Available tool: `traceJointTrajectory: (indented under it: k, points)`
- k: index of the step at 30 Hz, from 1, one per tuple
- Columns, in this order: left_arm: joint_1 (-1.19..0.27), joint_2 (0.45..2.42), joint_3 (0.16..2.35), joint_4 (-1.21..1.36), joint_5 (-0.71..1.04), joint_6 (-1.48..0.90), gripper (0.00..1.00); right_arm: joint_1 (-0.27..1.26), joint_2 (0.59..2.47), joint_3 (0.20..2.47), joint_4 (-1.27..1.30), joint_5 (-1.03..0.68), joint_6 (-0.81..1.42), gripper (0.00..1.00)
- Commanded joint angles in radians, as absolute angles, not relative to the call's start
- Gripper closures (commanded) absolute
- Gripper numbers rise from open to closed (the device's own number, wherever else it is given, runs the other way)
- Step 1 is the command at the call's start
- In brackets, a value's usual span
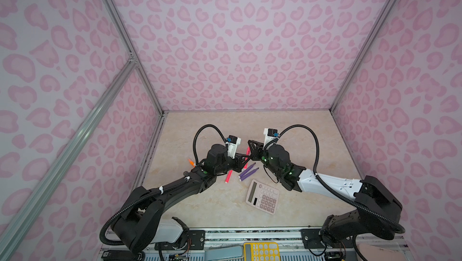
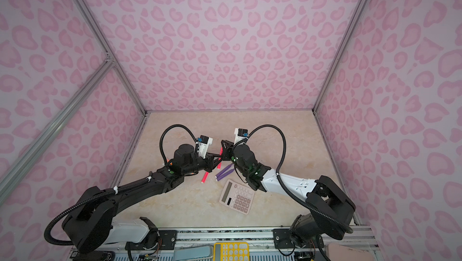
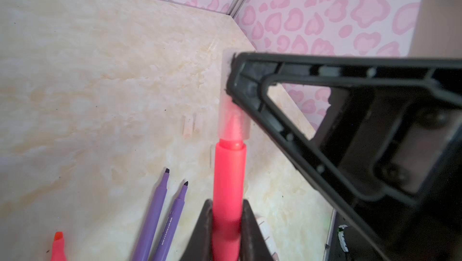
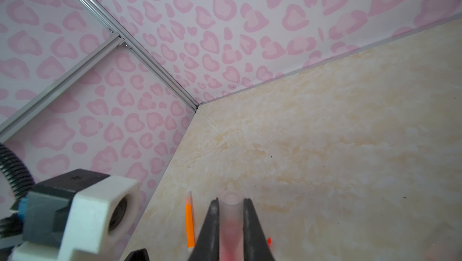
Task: Insert the pens into the pen caps
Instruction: 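Lower the pink cap onto the pink marker tip with the right gripper, then open the right gripper and draw it back from the capped marker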
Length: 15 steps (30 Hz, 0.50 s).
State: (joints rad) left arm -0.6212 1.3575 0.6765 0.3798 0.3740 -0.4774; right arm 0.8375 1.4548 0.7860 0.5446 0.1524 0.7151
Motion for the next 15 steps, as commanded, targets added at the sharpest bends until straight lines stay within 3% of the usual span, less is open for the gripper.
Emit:
traceJointTrajectory:
  k: [1,15]
  points:
    - [-0.595,1.336,0.671,0.475,0.243,-0.557,0.97,0.837,1.436,0.745,0.586,0.085,0.702,1.0]
    - [-0.572,1.258,0.635,0.534,0.328,-0.552,0.97,0.808,1.372,0.606,0.842,-0.047,0.74,1.0]
